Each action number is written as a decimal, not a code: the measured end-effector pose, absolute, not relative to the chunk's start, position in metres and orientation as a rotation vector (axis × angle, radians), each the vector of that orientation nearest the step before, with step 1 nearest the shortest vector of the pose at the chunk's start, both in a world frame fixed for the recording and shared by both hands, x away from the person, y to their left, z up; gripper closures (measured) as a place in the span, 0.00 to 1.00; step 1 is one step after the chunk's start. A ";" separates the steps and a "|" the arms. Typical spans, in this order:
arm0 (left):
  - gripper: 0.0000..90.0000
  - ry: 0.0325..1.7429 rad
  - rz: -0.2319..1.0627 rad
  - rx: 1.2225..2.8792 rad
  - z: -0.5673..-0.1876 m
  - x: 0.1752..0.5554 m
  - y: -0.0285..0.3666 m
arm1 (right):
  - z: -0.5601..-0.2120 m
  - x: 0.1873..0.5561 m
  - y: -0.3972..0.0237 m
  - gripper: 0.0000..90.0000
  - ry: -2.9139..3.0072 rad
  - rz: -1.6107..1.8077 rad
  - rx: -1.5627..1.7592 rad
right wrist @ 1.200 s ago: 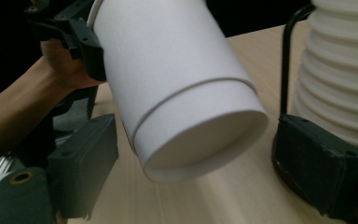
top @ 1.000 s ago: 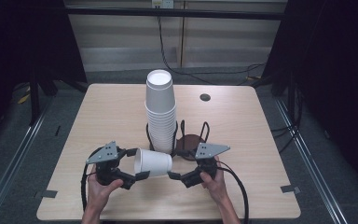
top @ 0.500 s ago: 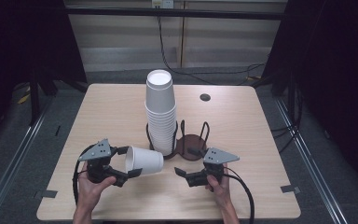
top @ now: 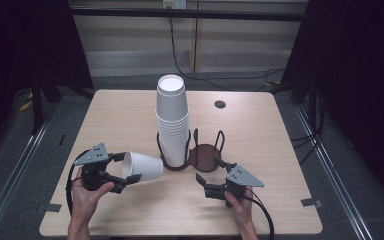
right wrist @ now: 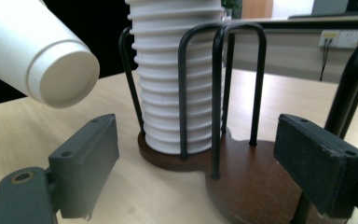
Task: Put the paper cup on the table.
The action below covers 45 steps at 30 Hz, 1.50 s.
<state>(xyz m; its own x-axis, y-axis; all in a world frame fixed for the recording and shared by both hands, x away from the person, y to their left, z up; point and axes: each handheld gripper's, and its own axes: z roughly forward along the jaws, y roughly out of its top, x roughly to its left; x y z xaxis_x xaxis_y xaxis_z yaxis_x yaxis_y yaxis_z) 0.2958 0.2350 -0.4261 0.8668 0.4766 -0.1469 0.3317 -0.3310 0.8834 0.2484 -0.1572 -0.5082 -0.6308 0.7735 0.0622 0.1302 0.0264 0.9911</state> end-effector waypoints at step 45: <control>0.10 0.802 0.273 2.371 -0.391 0.365 0.242 | -0.512 0.239 -0.159 0.18 1.657 1.675 0.867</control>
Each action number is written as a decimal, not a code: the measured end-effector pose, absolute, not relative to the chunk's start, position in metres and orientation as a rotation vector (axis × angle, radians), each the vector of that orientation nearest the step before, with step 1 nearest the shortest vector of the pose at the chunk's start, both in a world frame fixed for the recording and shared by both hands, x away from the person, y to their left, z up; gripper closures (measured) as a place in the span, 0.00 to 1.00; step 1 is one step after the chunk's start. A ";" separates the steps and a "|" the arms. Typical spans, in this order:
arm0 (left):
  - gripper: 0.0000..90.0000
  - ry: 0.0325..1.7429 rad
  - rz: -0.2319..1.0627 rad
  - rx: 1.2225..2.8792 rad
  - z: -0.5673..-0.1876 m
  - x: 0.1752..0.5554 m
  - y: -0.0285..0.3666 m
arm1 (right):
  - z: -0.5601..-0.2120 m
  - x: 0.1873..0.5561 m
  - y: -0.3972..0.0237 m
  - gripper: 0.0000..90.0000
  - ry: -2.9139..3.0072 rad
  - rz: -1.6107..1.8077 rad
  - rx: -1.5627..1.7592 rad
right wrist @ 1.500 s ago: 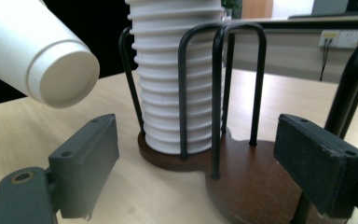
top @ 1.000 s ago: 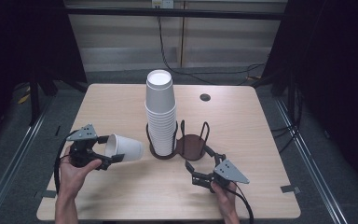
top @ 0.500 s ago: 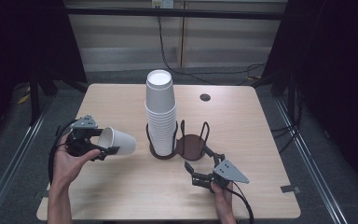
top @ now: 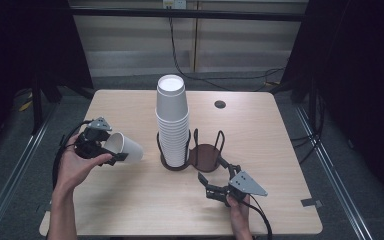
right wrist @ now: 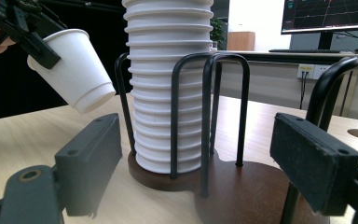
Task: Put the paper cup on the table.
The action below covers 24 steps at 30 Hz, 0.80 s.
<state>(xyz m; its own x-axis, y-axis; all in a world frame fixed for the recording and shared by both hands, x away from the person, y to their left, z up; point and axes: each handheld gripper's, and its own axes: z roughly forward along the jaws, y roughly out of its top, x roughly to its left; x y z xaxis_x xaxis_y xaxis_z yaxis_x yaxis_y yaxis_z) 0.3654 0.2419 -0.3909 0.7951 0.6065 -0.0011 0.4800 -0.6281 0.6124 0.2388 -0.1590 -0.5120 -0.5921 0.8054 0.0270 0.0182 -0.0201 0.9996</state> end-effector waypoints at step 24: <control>0.08 0.879 0.221 2.609 -0.409 0.389 0.222 | -0.512 0.237 -0.160 0.16 1.642 1.677 0.863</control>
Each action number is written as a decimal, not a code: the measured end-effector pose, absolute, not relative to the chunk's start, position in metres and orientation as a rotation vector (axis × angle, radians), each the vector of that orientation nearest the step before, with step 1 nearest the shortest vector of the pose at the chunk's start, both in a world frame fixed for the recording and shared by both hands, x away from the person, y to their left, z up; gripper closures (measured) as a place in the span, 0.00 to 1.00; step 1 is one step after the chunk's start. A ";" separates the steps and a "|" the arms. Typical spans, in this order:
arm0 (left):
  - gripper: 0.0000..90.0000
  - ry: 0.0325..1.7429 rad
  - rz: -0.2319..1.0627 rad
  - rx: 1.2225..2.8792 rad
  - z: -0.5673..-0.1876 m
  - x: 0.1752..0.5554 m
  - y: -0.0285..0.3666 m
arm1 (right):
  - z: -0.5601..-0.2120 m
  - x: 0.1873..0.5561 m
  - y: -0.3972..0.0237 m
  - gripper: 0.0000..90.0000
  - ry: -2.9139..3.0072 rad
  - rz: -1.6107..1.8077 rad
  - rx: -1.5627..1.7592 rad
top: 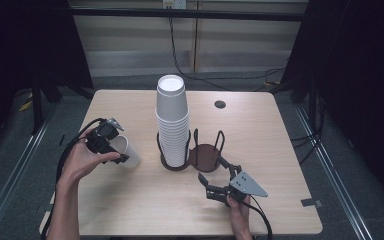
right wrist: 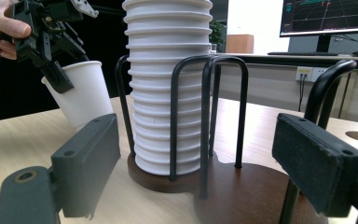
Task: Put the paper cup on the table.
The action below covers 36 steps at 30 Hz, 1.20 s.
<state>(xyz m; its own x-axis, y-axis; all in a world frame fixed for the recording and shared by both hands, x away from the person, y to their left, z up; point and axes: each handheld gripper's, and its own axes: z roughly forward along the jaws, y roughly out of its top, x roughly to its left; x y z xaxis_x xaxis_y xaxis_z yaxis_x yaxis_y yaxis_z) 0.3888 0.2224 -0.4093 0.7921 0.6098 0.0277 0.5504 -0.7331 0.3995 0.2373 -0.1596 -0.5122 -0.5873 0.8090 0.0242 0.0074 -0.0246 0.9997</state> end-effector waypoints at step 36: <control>0.06 0.837 0.244 2.555 -0.443 0.392 0.206 | -0.512 0.237 -0.159 0.15 1.635 1.657 0.883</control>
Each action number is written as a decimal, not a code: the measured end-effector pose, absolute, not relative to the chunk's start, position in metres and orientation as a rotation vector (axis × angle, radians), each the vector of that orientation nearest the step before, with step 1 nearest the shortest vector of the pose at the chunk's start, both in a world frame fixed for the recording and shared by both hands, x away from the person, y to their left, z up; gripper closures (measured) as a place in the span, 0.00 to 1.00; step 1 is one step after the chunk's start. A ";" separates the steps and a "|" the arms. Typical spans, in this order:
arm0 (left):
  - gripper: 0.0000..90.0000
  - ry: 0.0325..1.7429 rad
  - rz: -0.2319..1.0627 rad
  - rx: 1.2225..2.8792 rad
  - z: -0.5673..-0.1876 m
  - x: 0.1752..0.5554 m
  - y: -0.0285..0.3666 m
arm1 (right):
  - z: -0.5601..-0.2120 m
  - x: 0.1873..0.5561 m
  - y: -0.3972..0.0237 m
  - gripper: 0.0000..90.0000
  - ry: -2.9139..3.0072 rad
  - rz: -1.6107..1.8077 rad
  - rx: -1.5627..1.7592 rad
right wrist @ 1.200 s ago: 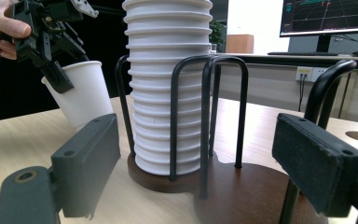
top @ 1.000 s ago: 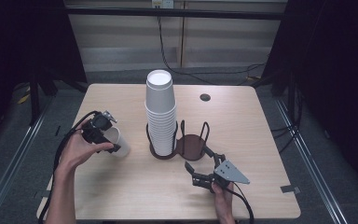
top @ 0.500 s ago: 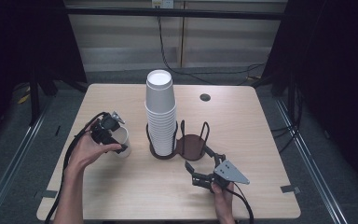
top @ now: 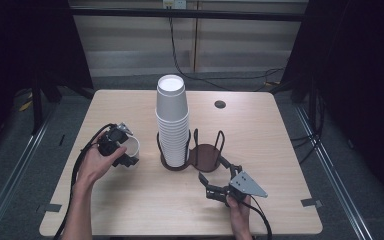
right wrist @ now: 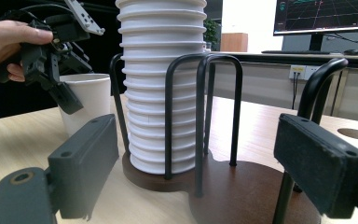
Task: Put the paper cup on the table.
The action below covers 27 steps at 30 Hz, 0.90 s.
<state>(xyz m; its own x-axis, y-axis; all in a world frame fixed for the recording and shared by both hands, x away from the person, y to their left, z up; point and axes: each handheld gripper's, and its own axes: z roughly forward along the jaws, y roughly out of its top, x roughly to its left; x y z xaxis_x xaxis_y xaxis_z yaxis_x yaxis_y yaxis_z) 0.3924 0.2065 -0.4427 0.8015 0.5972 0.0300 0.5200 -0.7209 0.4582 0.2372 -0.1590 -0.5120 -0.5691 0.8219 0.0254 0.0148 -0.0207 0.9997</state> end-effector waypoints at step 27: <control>0.17 0.906 0.263 2.323 -0.463 0.370 0.245 | -0.512 0.238 -0.159 0.15 1.638 1.655 0.887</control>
<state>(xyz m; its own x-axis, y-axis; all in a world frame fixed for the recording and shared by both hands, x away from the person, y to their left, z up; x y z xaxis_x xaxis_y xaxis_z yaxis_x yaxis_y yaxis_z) 0.3704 0.2453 -0.4628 0.7445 0.6665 -0.0388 0.5422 -0.5698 0.6175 0.2375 -0.1589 -0.5120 -0.5689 0.8220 0.0268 0.0183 -0.0199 0.9996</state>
